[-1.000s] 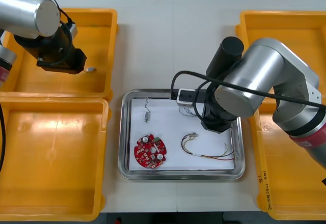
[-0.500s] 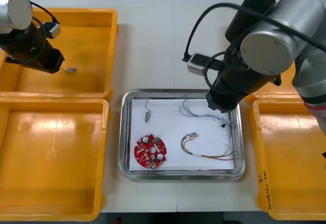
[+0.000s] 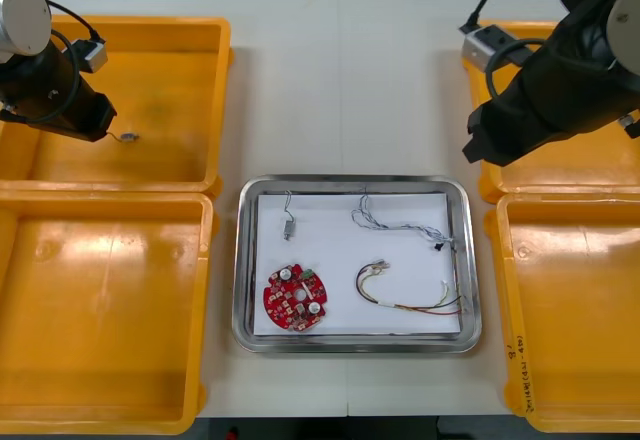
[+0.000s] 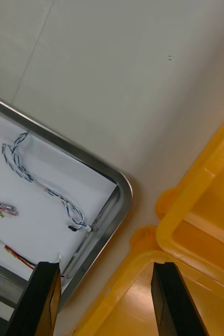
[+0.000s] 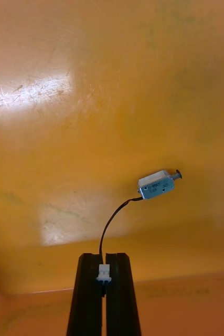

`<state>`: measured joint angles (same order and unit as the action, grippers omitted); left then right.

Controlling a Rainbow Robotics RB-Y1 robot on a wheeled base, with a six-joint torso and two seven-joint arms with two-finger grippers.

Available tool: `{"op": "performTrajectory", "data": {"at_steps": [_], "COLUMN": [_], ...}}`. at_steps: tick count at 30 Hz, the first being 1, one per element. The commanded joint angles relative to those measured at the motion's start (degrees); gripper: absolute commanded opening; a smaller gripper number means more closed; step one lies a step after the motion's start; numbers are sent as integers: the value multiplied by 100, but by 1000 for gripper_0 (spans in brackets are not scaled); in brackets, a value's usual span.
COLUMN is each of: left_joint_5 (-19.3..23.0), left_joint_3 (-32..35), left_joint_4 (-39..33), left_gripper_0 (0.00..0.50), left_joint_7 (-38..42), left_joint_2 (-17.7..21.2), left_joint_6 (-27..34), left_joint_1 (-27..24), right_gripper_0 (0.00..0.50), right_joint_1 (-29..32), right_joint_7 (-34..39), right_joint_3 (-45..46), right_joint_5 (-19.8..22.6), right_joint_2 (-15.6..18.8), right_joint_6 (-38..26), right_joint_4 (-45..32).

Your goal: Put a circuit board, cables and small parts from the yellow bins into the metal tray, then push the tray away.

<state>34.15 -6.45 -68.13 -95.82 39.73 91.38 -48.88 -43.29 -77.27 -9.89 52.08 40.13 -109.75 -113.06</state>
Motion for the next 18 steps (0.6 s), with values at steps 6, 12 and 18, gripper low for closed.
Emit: {"op": "performTrajectory", "data": {"at_steps": [6,12,18], "left_joint_5": [-5,13,74], "left_joint_3": [153,153,311], "left_joint_4": [-60,-60,-95], "left_gripper_0": [500,500,500], "left_joint_7": [-315,-315,-297], "left_joint_2": [254,254,254], "left_joint_6": [-76,-129,-120], "left_joint_1": [-175,-184,-192], "right_gripper_0": [500,500,500], "right_joint_1": [400,743,1235], "right_joint_7": [749,819,863], "right_joint_3": [1033,1411,2009], "right_joint_5": [47,100,241], "right_joint_2": [733,1076,1357], "right_joint_6": [-25,-25,-25], "right_joint_4": [-278,-270,-270]}}
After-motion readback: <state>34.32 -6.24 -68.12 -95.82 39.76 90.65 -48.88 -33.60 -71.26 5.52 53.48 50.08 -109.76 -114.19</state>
